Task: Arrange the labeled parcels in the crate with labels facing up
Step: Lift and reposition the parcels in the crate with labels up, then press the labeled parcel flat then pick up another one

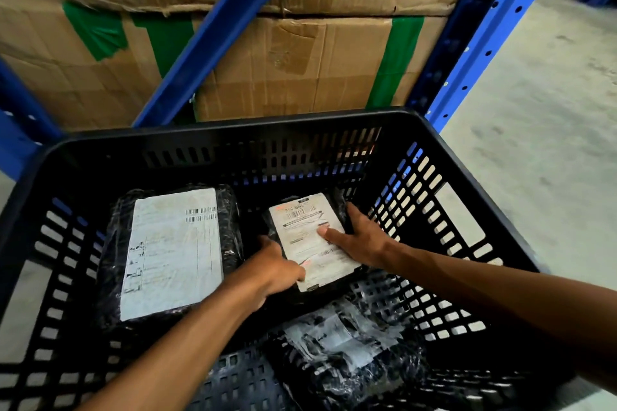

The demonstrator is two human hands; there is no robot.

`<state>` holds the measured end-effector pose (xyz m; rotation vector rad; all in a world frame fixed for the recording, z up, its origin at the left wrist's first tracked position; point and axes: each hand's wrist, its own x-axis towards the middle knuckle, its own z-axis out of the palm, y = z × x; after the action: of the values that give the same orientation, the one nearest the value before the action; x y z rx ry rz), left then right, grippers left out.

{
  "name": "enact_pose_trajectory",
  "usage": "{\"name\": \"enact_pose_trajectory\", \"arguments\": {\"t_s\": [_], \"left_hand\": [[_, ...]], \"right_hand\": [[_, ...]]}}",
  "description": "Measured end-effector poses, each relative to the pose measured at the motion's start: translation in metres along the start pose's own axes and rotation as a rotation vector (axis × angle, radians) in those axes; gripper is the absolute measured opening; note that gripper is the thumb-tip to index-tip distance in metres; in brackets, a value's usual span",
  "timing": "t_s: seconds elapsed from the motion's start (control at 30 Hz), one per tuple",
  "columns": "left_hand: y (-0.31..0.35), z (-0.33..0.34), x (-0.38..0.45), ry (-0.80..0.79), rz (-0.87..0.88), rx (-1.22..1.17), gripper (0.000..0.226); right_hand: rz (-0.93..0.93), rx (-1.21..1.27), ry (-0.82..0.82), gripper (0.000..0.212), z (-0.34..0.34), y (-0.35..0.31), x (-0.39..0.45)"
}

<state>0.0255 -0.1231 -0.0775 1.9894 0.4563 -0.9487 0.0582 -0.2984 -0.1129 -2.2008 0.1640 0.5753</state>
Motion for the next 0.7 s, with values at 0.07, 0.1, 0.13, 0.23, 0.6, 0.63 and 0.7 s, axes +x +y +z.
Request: {"name": "enact_pose_trajectory", "arguments": {"t_s": [0.07,0.1,0.13,0.23,0.6,0.63,0.7], "left_hand": [[-0.003,-0.001,0.005,0.037,0.023,0.028,0.096],[-0.004,0.0,0.006,0.058,0.03,0.059,0.095],[-0.006,0.0,0.007,0.082,0.03,0.084,0.097],[-0.005,0.004,0.007,0.12,0.037,0.119,0.096],[-0.007,0.008,0.004,0.164,0.174,0.203,0.086],[-0.006,0.008,0.004,0.162,0.171,0.216,0.086],[-0.004,0.008,0.003,0.159,0.159,0.269,0.087]], "right_hand": [[-0.076,-0.025,0.001,0.078,0.003,-0.006,-0.002],[-0.099,-0.031,-0.002,0.074,0.003,-0.008,-0.001],[-0.111,-0.04,-0.007,0.07,0.004,-0.01,0.0],[-0.099,-0.121,-0.014,0.059,0.008,-0.014,0.002],[-0.038,-0.15,0.032,0.058,0.011,-0.004,-0.001],[-0.023,-0.166,0.025,0.058,0.011,-0.003,0.0],[0.01,-0.258,-0.01,0.058,0.007,-0.008,0.001]]}}
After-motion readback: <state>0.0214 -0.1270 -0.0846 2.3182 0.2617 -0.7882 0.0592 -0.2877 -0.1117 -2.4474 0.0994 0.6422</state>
